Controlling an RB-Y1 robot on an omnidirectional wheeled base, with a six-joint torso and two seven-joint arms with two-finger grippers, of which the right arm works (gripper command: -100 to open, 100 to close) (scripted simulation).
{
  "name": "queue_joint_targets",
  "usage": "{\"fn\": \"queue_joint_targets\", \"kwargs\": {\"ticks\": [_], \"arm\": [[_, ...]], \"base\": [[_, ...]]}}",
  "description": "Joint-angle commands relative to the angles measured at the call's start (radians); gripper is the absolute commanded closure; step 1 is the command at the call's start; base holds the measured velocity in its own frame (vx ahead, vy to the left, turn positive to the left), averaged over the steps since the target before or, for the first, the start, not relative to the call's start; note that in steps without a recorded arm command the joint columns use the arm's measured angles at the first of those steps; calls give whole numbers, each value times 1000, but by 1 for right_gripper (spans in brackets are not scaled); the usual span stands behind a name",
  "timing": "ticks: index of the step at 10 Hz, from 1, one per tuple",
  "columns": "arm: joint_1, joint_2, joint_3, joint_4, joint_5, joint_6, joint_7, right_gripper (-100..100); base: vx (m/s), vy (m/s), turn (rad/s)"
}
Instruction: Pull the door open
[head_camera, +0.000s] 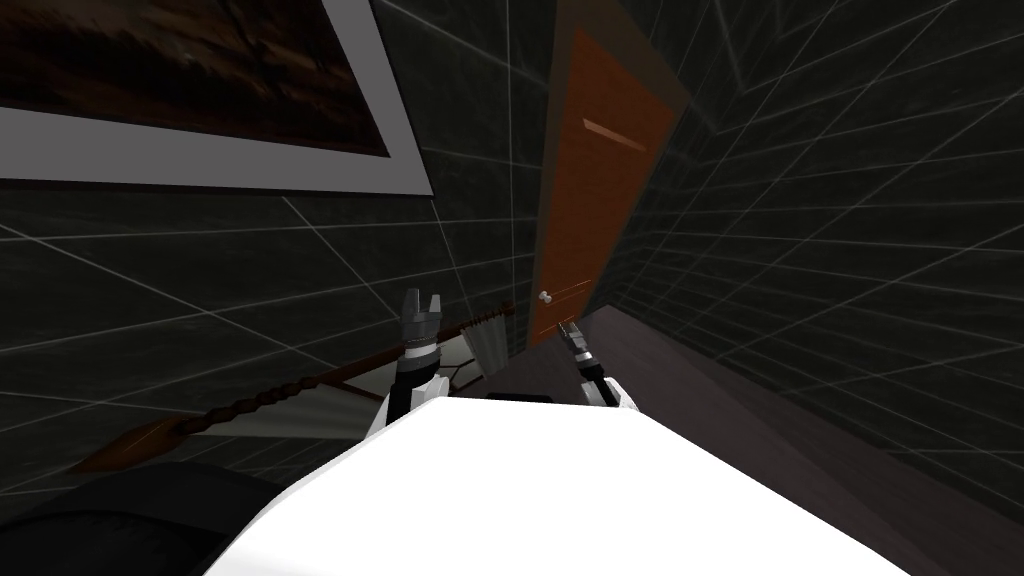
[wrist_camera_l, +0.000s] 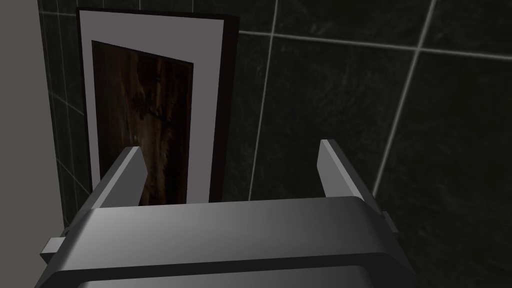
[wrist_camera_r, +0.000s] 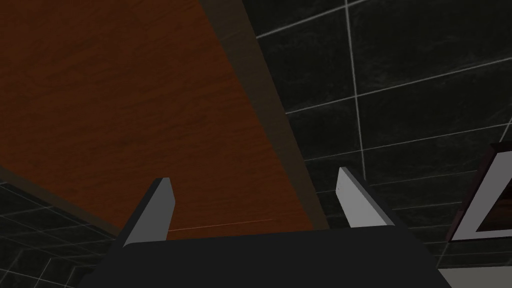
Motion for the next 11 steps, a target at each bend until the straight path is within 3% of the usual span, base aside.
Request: {"fn": "queue_joint_targets", "kwargs": {"ticks": [1, 11], "arm": [[-10, -5, 0, 35, 13, -10, 24, -100], [-89, -33, -3, 262, 83, -72, 150, -100]], "base": [[92, -60, 59], [80, -60, 54]]}}
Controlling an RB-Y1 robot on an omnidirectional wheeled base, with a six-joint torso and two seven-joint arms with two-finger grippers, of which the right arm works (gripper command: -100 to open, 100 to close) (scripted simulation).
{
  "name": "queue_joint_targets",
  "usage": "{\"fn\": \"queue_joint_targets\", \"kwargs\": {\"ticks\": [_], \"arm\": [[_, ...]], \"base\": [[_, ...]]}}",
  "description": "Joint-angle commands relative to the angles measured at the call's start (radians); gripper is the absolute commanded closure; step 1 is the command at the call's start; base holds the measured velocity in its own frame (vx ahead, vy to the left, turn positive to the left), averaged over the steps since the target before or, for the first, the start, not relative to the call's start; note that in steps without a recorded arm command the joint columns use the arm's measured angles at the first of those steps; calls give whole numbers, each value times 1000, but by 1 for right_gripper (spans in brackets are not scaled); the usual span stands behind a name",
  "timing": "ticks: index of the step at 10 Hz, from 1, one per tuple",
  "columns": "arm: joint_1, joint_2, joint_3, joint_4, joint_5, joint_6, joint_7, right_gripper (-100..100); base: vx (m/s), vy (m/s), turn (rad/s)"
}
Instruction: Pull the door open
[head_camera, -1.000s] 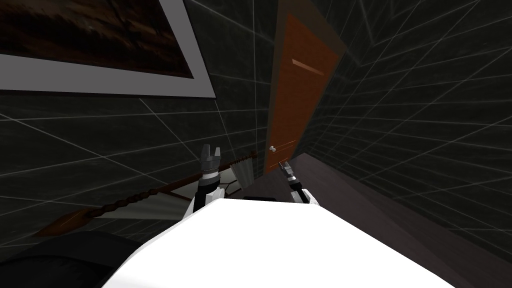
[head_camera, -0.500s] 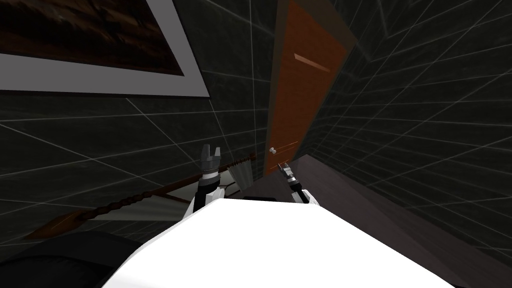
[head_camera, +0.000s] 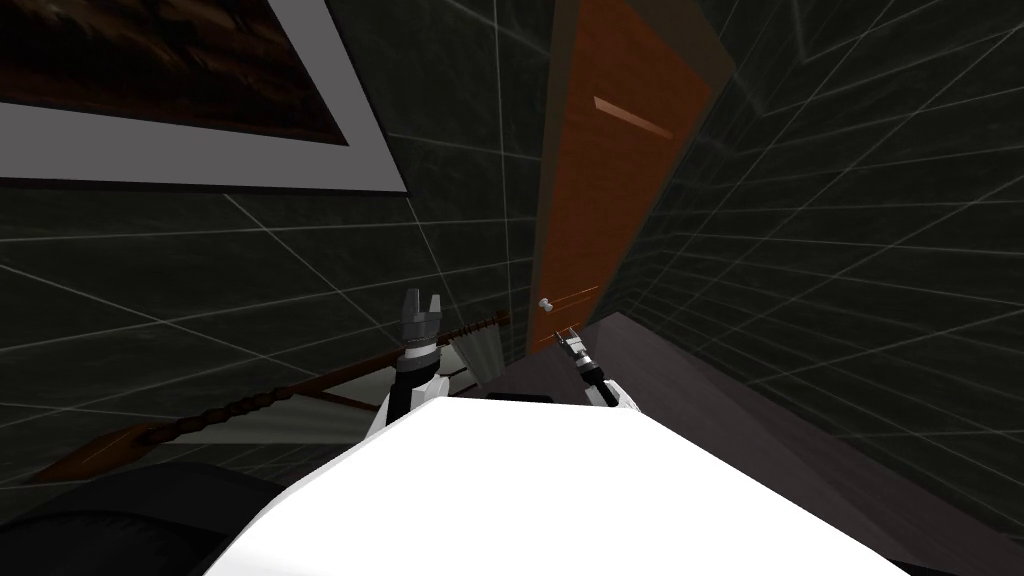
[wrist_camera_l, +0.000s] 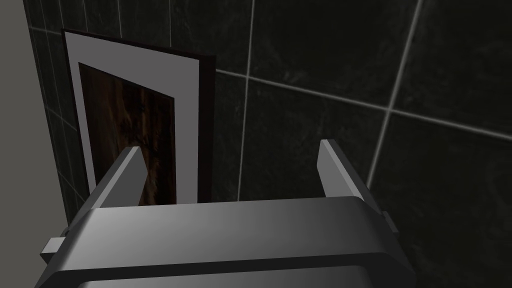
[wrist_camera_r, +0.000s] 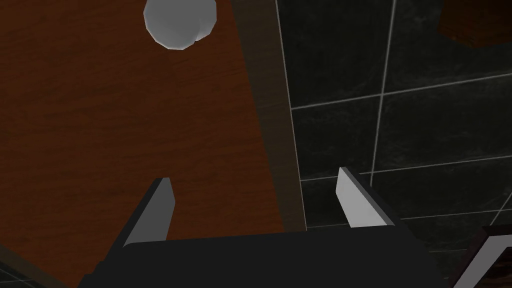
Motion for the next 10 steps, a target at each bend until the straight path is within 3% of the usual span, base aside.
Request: {"fn": "queue_joint_targets", "kwargs": {"ticks": [1, 2, 10], "arm": [[-8, -3, -1, 32, 10, -12, 20, -100], [-21, -8, -1, 70, 22, -22, 42, -100], [-72, -25, -3, 216, 67, -62, 123, -100]], "base": [[69, -57, 50], [107, -77, 83], [75, -56, 46]]}}
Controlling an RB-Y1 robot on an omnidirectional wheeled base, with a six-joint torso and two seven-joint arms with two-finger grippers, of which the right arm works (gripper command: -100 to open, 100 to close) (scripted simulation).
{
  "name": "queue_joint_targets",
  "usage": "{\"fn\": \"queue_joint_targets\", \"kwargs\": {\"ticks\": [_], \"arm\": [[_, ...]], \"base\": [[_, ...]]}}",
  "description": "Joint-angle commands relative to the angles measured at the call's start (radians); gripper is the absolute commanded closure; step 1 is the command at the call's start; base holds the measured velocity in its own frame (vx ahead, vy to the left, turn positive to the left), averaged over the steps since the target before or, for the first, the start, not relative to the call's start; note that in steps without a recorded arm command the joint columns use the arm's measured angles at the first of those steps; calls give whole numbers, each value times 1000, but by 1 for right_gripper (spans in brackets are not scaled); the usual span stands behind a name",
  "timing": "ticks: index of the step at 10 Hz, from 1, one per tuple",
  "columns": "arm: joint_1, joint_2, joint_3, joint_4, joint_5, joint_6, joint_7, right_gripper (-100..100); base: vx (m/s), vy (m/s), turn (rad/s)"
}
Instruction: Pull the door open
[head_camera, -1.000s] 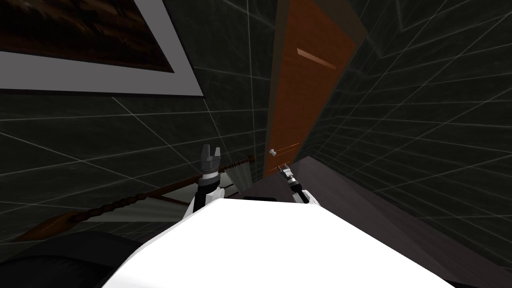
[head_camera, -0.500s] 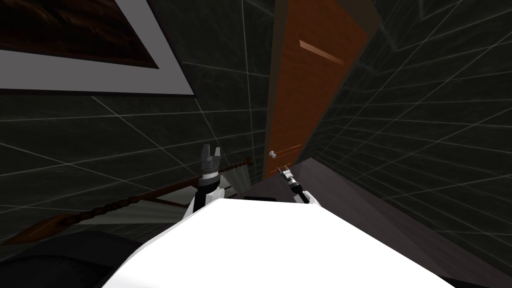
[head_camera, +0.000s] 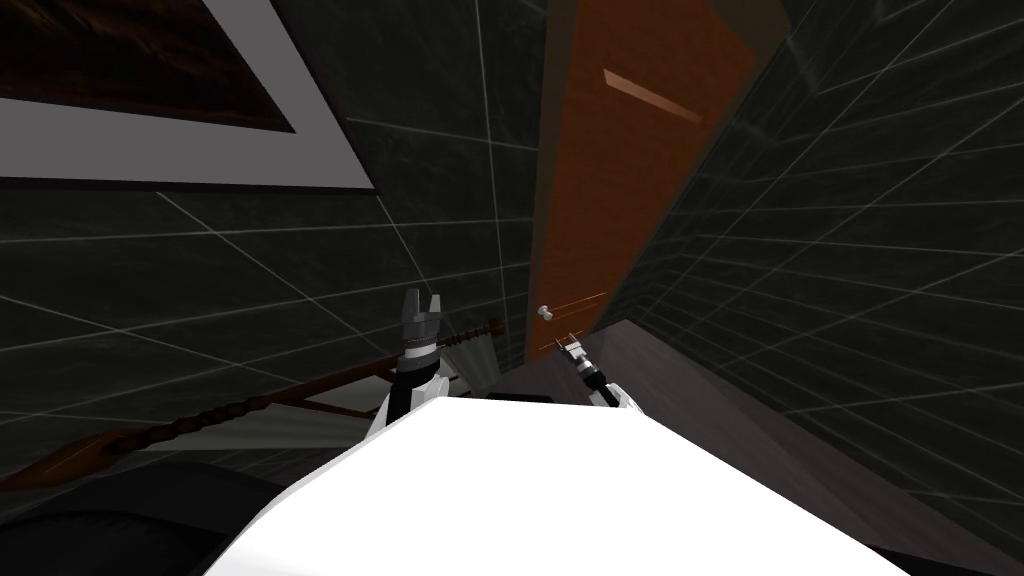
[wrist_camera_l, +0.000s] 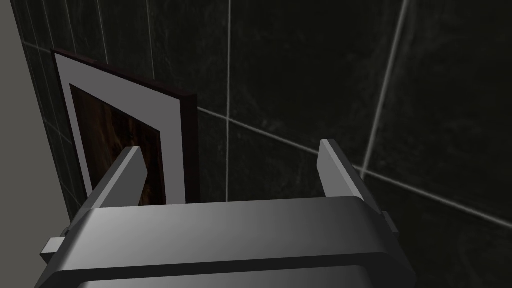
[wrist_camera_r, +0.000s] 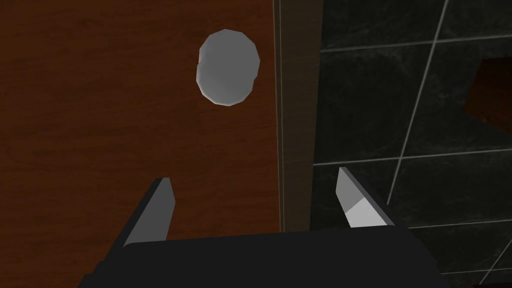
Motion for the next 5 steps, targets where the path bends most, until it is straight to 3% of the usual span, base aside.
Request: {"fn": "queue_joint_targets", "kwargs": {"ticks": [1, 3, 4, 5], "arm": [[-14, -2, -2, 34, 5, -13, 14, -100], [-30, -8, -2, 82, 20, -26, 40, -100], [-30, -7, -3, 77, 15, -26, 32, -100], [-27, -12, 5, 77, 15, -34, 32, -100]], "base": [[53, -42, 20], [76, -63, 48], [42, -37, 13], [102, 72, -54]]}}
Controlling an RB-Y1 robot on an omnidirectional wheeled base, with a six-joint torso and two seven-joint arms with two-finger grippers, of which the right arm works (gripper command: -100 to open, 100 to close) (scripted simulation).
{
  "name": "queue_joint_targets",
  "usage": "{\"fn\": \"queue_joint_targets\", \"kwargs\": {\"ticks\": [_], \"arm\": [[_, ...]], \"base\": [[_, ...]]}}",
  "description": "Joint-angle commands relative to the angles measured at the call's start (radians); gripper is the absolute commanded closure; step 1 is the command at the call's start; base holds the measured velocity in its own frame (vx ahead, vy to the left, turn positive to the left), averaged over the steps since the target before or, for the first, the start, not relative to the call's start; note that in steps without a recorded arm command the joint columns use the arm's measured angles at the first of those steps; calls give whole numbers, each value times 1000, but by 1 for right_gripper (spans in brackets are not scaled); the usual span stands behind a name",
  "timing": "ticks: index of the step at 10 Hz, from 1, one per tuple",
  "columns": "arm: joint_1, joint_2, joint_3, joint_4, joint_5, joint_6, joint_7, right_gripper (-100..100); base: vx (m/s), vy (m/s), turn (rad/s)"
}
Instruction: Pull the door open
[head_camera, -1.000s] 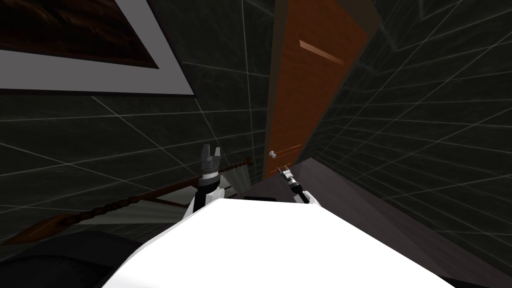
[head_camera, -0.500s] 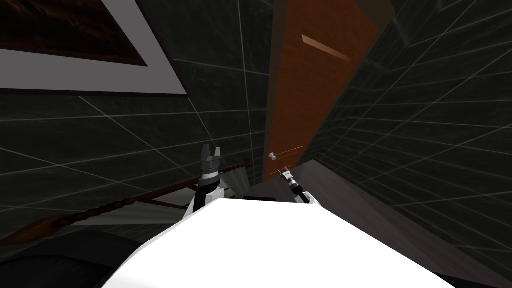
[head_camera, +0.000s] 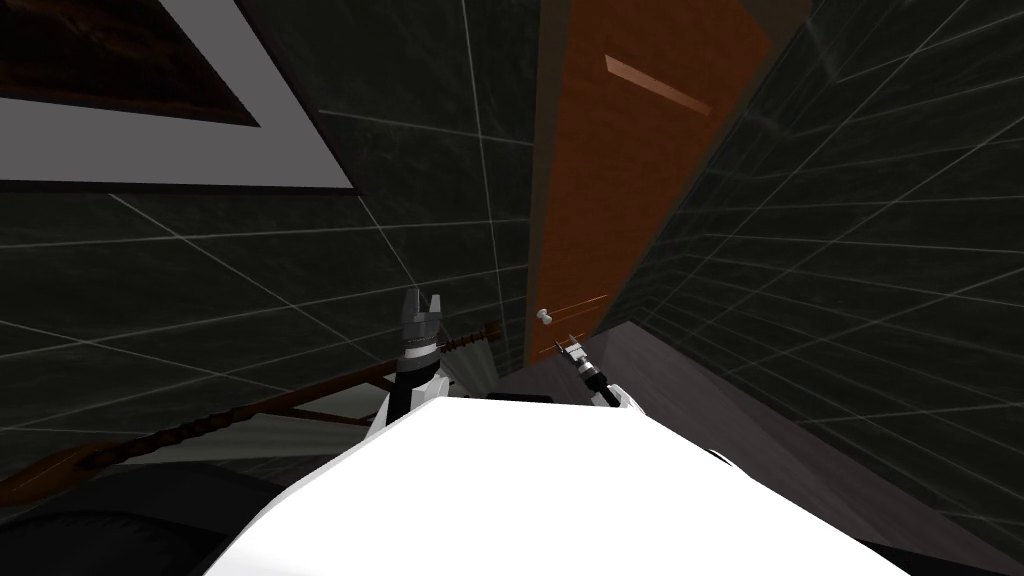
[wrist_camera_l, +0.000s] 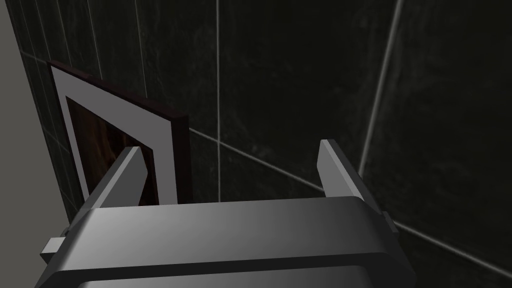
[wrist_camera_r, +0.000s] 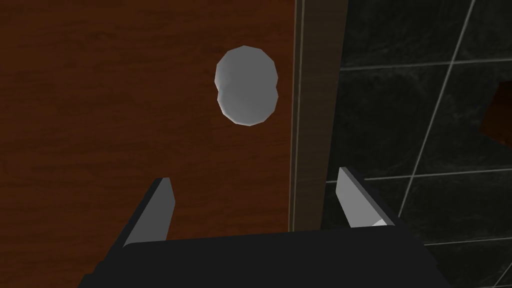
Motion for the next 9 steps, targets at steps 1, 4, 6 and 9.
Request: {"fn": "queue_joint_targets", "kwargs": {"ticks": [1, 4, 6, 9], "arm": [[2, -4, 7, -1, 0, -7, -3, -100], [13, -17, 31, -6, -1, -26, -10, -100], [13, -17, 31, -6, -1, -26, -10, -100], [13, -17, 31, -6, -1, -26, -10, -100]], "base": [[148, 125, -52], [86, 102, -67], [-2, 2, -6], [0, 0, 0]]}}
